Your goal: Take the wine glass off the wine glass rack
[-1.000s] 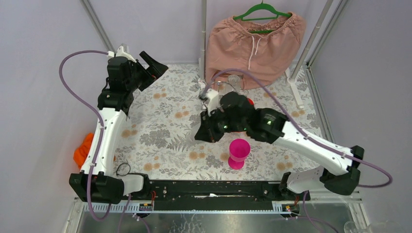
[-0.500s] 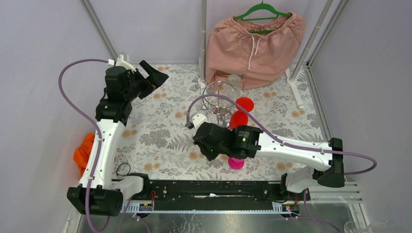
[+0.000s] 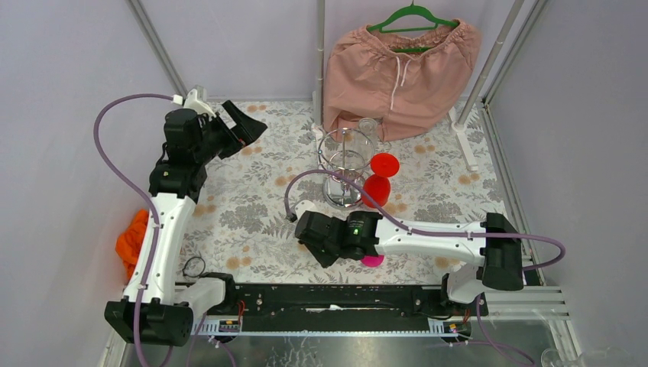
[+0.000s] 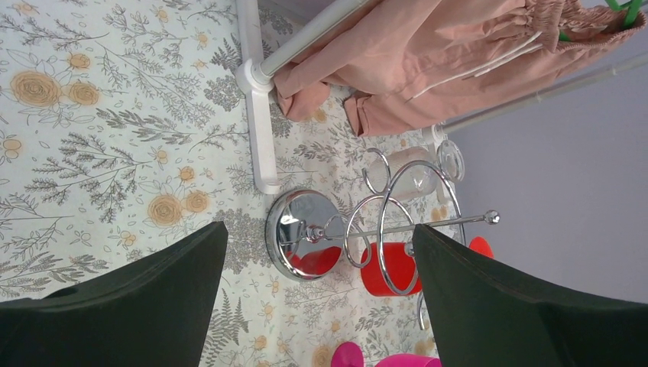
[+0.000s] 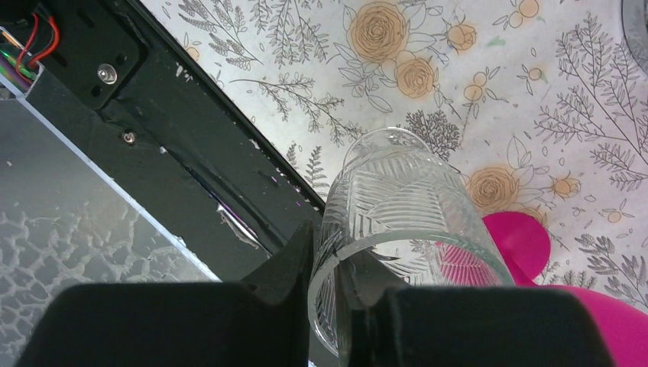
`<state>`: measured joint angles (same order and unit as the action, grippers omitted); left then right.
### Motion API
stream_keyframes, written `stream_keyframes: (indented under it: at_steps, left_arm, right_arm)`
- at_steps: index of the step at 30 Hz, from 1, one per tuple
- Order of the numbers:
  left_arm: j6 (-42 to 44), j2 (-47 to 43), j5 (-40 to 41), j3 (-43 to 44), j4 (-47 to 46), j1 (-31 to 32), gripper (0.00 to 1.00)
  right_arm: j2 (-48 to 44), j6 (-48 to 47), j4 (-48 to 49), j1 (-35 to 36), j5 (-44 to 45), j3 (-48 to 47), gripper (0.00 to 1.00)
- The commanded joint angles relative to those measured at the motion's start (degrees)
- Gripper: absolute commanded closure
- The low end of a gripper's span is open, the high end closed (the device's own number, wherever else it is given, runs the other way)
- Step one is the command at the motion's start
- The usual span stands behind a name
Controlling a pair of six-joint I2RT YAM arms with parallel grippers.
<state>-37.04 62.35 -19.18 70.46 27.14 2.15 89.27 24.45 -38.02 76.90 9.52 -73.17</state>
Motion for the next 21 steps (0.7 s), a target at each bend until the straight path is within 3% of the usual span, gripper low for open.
stream_keyframes:
  at_steps: [1,21]
  left_arm:
    - [1.7,-0.3,-1.4,-1.1,0.2,-0.4,0.01]
    - [2.0,0.1,-2.2,-2.9,-1.3,-0.4,0.01]
  right_arm:
    - [1.0,0.6,3.7,0.5,0.0,-1.5,1.0]
    - [7.3,0.5,5.6,0.4,1.4,-1.8,1.0]
